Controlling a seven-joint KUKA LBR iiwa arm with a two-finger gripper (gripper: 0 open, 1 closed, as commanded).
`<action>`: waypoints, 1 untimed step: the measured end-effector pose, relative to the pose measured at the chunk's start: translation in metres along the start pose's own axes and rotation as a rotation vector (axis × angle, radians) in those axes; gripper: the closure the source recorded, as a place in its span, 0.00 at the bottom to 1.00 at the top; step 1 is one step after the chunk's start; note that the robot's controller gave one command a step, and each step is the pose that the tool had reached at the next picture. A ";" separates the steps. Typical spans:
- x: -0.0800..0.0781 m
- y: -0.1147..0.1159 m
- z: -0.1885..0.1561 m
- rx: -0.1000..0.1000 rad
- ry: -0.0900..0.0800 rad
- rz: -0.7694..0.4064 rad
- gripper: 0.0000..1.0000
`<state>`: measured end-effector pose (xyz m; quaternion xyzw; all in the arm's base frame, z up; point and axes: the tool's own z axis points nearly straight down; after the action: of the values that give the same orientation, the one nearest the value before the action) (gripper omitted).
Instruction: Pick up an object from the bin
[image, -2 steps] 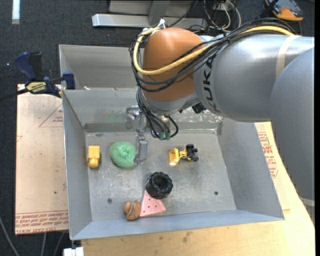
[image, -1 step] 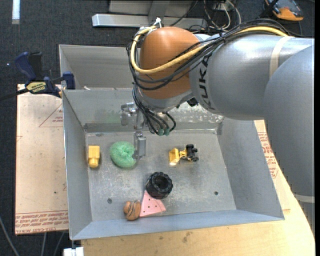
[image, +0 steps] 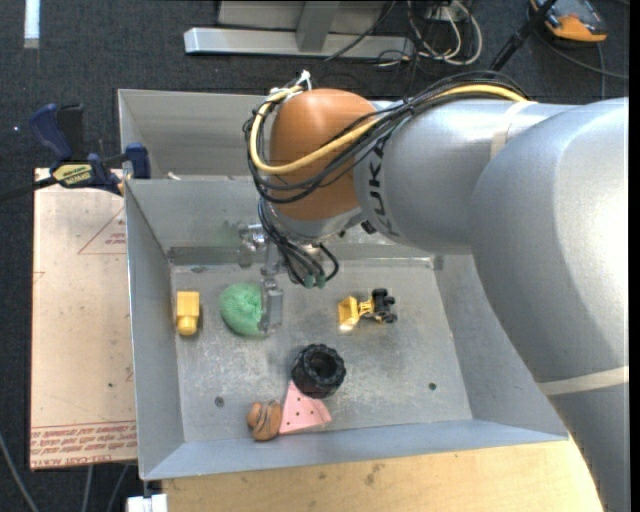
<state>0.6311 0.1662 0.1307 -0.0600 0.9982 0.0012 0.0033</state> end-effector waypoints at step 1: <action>-0.016 -0.012 0.030 0.001 0.006 -0.073 0.00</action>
Offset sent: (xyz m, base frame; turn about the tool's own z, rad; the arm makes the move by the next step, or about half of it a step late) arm 0.0093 -0.0039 -0.0607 0.0968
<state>0.6482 0.1560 0.1008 -0.0964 0.9953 0.0006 0.0004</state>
